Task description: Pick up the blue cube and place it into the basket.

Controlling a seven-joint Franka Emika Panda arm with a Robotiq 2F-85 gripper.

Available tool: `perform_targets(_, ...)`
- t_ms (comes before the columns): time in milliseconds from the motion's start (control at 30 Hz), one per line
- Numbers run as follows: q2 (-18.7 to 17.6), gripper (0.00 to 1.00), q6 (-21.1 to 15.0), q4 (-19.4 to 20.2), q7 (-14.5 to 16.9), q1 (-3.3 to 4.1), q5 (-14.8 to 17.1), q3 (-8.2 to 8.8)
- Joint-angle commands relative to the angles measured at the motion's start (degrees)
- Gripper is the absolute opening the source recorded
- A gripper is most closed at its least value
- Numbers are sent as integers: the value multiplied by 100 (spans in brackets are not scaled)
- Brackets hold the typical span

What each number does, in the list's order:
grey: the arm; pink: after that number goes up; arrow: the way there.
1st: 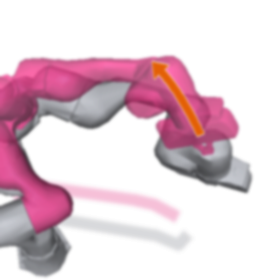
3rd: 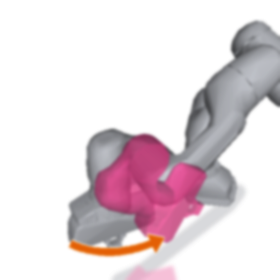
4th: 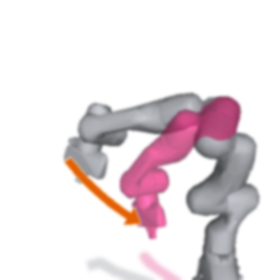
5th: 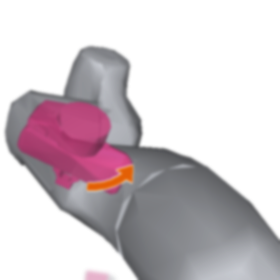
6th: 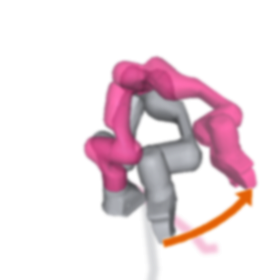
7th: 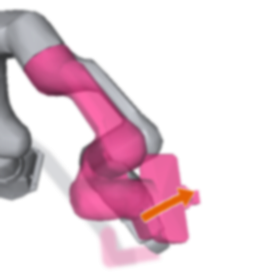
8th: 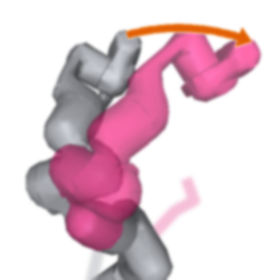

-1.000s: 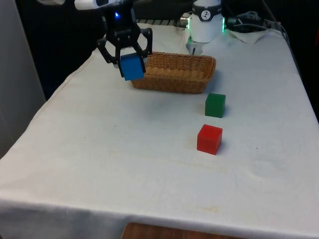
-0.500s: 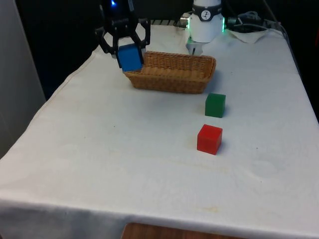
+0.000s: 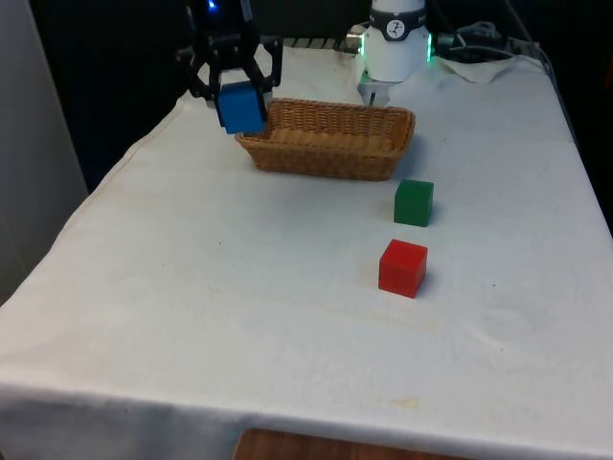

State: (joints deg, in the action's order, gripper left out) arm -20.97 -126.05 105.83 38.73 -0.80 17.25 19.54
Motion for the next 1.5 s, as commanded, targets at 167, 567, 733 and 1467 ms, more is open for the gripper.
perform_targets(167, 40, 0, -74, 52, -258, 46, -286, 69)
perform_targets(567, 372, 0, -246, 430, -418, 86, -384, 86)
perform_targets(733, 556, 0, -384, 647, -447, 115, -390, 80)
perform_targets(1467, 1306, 0, -1026, 1696, -516, 229, -476, 63)
